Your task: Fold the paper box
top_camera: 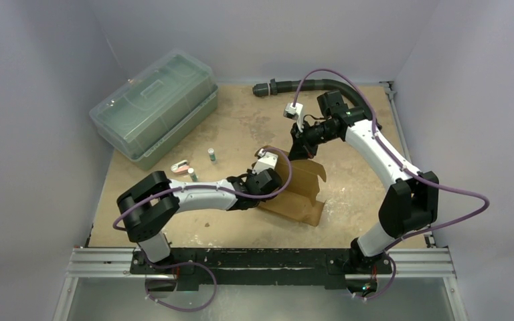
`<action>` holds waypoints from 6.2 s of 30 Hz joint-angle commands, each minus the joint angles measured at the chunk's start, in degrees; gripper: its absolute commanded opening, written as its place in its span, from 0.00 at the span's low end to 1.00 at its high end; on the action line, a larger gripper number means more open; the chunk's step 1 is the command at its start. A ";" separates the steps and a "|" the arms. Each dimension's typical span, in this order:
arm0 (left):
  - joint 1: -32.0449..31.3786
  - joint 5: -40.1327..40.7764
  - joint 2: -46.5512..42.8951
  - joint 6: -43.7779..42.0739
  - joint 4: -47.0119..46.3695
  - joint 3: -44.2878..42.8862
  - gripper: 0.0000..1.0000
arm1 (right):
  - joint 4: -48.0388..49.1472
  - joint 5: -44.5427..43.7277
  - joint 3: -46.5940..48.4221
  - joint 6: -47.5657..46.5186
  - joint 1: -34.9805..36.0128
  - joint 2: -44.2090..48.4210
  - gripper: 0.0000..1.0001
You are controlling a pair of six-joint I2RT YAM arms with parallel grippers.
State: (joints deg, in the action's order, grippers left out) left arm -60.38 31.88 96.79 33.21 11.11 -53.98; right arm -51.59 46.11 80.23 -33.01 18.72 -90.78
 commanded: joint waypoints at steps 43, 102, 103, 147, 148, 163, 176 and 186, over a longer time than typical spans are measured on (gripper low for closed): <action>16.43 -34.91 -38.52 -5.97 -32.01 28.63 0.80 | -20.17 -1.90 24.93 -35.38 3.14 -14.23 0.09; 16.06 -39.90 -0.81 -9.08 -21.52 -7.77 0.29 | 47.65 -11.63 -41.37 34.14 -17.48 35.59 0.39; 15.62 -40.00 -0.28 -9.24 -21.82 -7.88 0.28 | 47.68 -11.50 -41.44 34.28 -17.61 35.71 0.39; 7.60 -40.50 -1.22 0.45 -34.22 6.48 0.25 | 37.54 -0.33 -20.71 28.42 -17.82 -3.21 0.68; 7.62 -40.49 -1.04 0.43 -34.23 6.51 0.25 | 37.75 -0.65 -20.77 28.58 -17.65 -3.73 0.65; 7.56 -39.81 -0.96 1.04 -33.22 4.41 0.29 | 47.74 -8.93 -25.83 33.96 -14.79 -1.84 0.02; 7.88 -28.45 -20.51 1.32 -30.98 9.25 0.48 | 64.03 -4.98 -37.73 37.60 -16.02 10.87 0.00; 7.95 -11.45 -53.57 13.89 -36.27 40.25 0.92 | 74.33 -0.53 -43.56 40.95 -16.72 15.10 0.00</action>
State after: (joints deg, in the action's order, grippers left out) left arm -52.56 12.78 49.28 39.57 -22.22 -23.75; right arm 16.19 42.44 37.32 6.42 2.22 -76.40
